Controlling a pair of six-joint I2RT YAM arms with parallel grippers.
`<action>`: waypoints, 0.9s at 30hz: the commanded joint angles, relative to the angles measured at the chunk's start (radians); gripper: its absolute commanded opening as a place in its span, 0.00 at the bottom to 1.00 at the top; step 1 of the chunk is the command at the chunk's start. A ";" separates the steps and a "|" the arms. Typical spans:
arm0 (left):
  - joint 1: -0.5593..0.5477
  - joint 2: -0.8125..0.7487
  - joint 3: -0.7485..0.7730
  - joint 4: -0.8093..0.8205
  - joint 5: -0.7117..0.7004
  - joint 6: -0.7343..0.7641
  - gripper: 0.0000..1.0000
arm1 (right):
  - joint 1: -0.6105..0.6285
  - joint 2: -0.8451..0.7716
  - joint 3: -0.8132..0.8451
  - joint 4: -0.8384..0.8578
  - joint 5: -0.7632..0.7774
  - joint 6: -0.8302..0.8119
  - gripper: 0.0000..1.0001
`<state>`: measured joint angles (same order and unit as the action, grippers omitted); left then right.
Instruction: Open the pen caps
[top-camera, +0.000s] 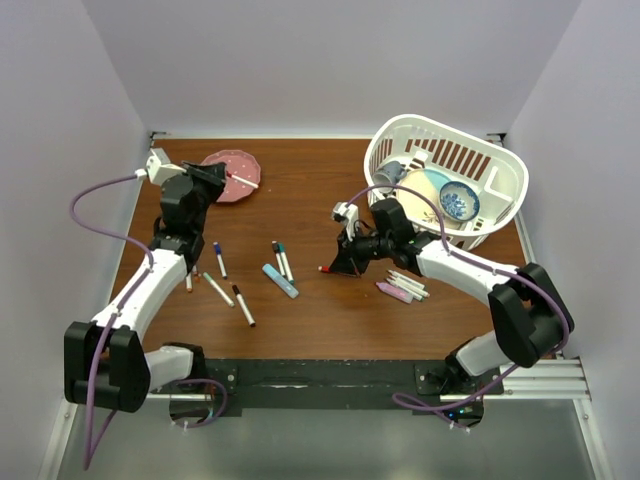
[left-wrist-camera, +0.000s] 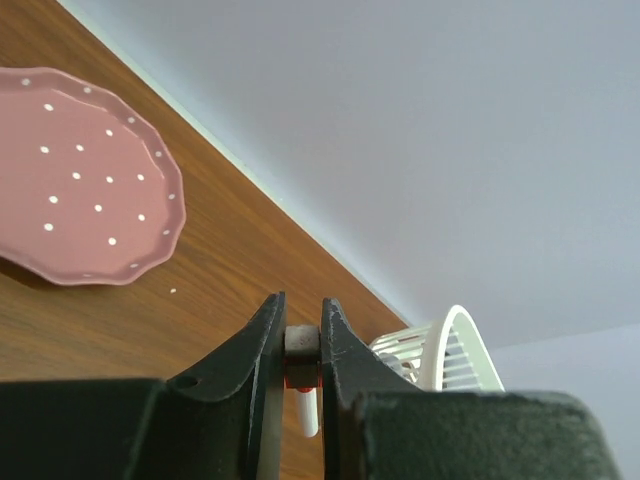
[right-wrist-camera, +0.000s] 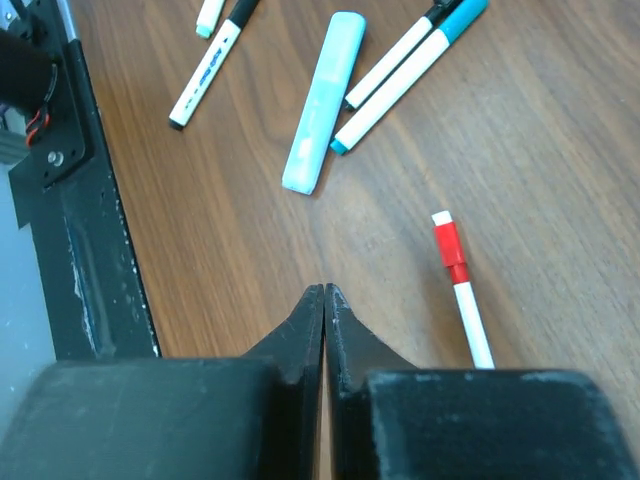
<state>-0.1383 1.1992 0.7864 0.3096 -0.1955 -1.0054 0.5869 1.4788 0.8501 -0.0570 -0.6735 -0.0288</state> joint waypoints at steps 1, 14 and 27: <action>0.003 0.002 -0.022 0.083 0.131 0.057 0.00 | -0.013 -0.031 0.027 -0.049 -0.084 -0.112 0.37; -0.365 0.068 -0.214 0.318 0.363 -0.065 0.00 | -0.029 -0.071 0.018 0.023 -0.143 -0.090 0.86; -0.523 0.178 -0.246 0.471 0.309 -0.162 0.00 | -0.032 -0.031 -0.022 0.144 -0.060 0.107 0.72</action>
<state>-0.6342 1.3582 0.5457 0.6670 0.1413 -1.1358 0.5617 1.4368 0.8406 0.0174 -0.7635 0.0036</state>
